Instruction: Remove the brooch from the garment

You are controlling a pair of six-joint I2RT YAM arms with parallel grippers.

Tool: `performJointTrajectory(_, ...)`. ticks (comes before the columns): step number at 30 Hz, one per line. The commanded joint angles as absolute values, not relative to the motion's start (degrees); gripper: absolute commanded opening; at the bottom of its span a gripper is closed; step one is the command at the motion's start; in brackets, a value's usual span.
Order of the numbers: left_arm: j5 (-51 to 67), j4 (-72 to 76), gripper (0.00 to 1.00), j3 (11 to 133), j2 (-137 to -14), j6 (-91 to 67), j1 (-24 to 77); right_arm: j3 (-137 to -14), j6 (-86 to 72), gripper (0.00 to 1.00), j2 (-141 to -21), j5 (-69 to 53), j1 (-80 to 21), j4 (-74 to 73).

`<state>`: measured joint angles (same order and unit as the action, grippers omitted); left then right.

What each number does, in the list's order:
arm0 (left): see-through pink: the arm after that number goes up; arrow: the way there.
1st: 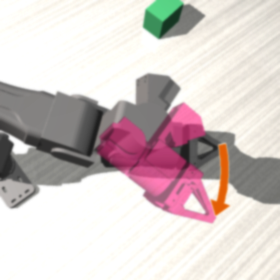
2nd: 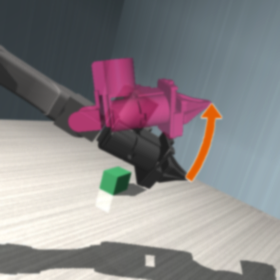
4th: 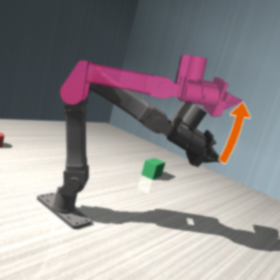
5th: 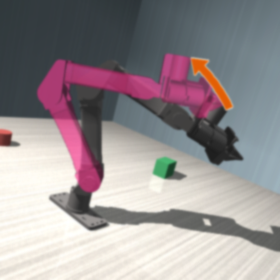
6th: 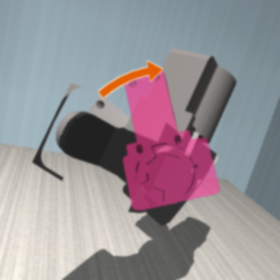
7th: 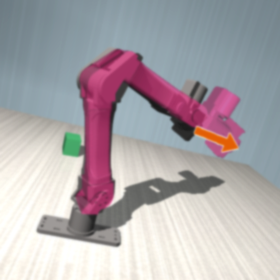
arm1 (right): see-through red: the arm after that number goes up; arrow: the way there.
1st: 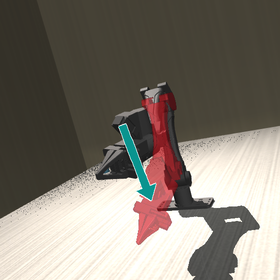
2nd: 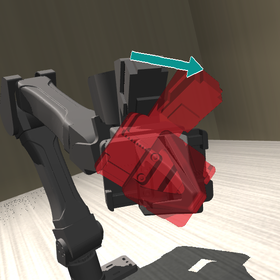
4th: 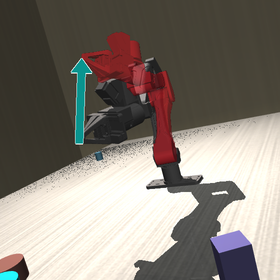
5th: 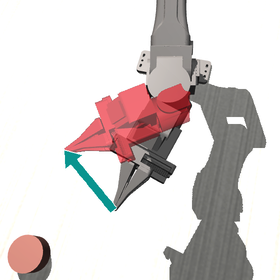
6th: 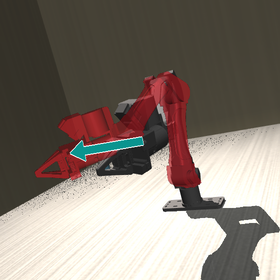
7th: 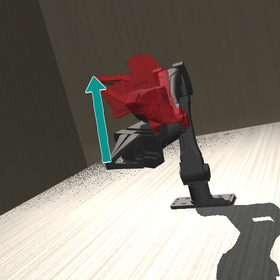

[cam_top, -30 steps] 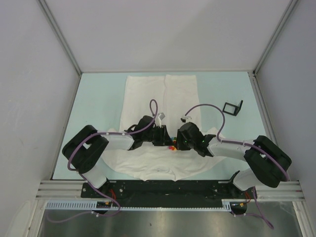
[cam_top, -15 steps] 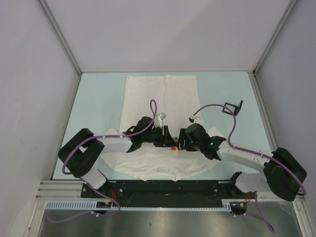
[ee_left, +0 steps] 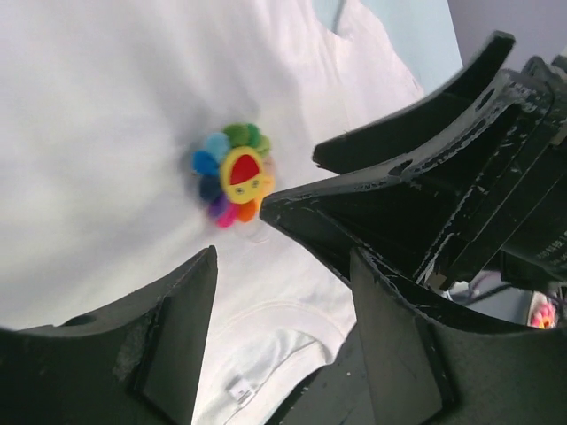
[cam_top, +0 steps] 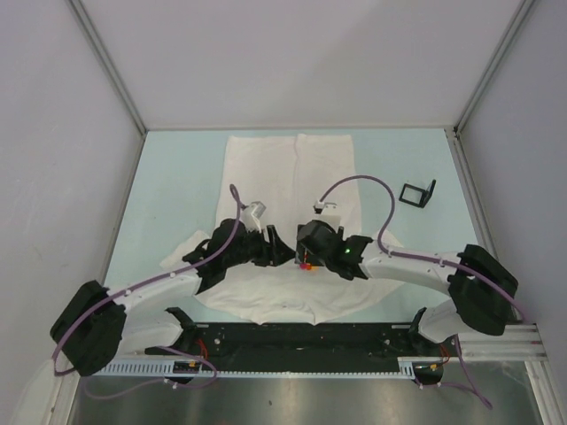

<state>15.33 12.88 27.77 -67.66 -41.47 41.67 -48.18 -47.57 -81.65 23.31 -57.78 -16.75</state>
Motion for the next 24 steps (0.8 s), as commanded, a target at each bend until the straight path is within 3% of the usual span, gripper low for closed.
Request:
performJointTrajectory(1, 10.29, 11.69, 0.66, 22.52, -60.39, -41.83, 38.5, -56.85, -47.82, 0.75, -87.96, 33.04, -61.25, -24.76)
performJointTrajectory(14, 10.55, 12.04, 0.69, 15.91, -59.5, -43.51, 34.28, -71.35, -46.23, 0.7, -106.08, 39.11, -66.0, -34.27)
performJointTrajectory(21, 9.84, 10.99, 0.73, 16.26, -60.12, -43.07, 34.01, -72.25, -46.84, 0.68, -109.86, 39.55, -66.18, -35.16)
performJointTrajectory(24, 9.93, 11.16, 0.73, 16.17, -60.29, -42.98, 34.01, -72.25, -47.19, 0.62, -111.0, 40.51, -65.92, -35.86)
